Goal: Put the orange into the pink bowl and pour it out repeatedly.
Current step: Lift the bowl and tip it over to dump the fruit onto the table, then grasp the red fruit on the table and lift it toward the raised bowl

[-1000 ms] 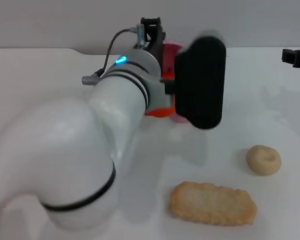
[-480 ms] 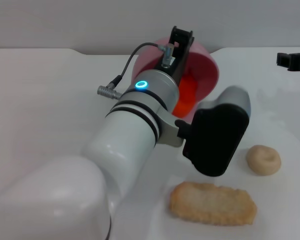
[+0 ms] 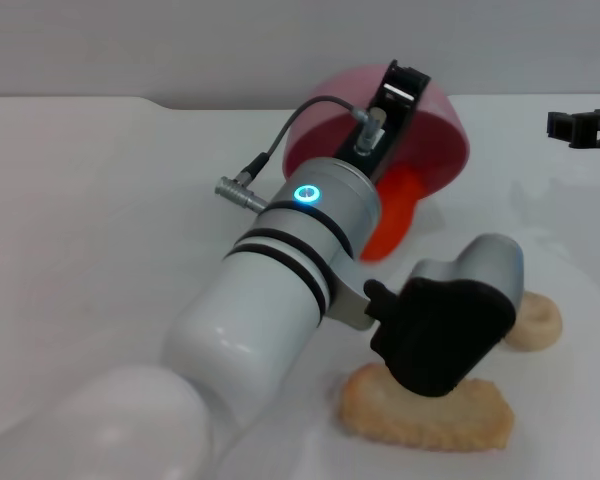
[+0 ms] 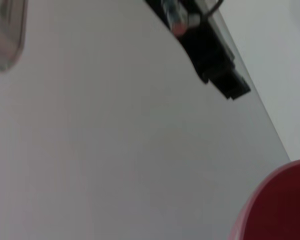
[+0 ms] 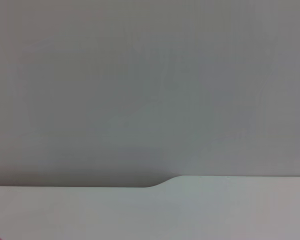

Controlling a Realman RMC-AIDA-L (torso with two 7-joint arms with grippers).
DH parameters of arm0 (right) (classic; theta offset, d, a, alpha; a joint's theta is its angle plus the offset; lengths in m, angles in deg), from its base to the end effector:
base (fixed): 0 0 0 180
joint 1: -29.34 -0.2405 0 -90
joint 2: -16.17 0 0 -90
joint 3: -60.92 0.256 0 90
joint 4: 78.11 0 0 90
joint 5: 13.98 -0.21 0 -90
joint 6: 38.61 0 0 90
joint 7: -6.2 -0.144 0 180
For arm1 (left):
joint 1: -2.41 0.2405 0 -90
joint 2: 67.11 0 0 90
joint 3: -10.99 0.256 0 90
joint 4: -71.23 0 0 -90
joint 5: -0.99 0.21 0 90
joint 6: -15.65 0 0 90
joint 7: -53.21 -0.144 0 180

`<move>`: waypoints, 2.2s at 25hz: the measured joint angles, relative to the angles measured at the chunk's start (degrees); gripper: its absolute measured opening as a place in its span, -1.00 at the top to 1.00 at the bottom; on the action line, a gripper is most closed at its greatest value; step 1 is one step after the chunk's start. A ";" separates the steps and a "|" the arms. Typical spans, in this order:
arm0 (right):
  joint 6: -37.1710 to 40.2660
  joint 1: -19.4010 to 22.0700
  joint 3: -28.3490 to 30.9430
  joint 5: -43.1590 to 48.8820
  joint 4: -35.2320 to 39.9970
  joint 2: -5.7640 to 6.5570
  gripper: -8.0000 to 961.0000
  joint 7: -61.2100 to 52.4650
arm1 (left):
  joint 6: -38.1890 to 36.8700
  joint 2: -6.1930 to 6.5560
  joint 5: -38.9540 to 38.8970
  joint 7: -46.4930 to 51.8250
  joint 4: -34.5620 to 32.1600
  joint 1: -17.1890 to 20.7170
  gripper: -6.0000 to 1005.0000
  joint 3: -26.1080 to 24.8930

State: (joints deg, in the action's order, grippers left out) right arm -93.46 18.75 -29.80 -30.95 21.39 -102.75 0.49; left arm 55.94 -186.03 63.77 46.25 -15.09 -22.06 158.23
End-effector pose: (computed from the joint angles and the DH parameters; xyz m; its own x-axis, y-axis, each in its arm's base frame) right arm 0.1996 0.3497 0.0529 0.5678 -0.6264 -0.5342 -0.7512 -0.1287 -0.6474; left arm -0.0570 0.2906 -0.1075 0.4664 -0.4956 -0.7327 -0.8541 -0.0366 -0.5188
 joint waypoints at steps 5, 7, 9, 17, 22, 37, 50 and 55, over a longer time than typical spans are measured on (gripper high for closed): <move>0.00 -0.03 -0.31 0.00 -0.26 0.00 -0.08 0.00 | -0.83 0.06 2.10 -0.26 0.67 0.16 0.64 0.91; -0.01 -0.07 -0.50 0.00 -0.30 0.00 -0.08 0.00 | -1.07 0.07 2.68 -0.46 0.89 0.18 0.64 1.18; -0.03 -0.11 -0.64 0.01 -0.36 0.00 -0.08 0.00 | -1.68 -0.02 3.50 0.80 0.96 0.08 0.64 1.17; -0.09 -0.22 -2.28 -0.75 -0.56 0.00 -0.08 0.00 | 4.90 -0.21 -15.11 17.81 -6.82 -4.05 0.64 -7.58; -0.09 -0.81 -4.90 -1.02 -0.18 0.00 -0.11 0.45 | 19.31 0.11 -40.44 19.81 -10.37 -8.97 0.63 -22.86; 0.25 -5.84 -18.34 -1.59 -7.30 -0.07 -0.34 -2.72 | 32.32 0.73 -66.18 12.08 5.02 -14.34 0.63 -52.81; 4.35 -8.76 -23.81 -7.00 -14.32 -0.10 -0.47 -5.91 | 30.91 0.70 -66.74 10.65 10.05 -17.68 0.62 -53.21; 5.11 -9.83 -25.16 -9.26 -16.93 -0.06 -0.45 -5.97 | 30.91 0.74 -66.77 10.64 10.37 -17.77 0.62 -53.30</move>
State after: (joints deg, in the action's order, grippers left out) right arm -88.35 8.92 -54.96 -40.21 4.45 -102.81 -5.48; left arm 86.84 -185.28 -3.01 56.90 -4.73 -39.83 104.93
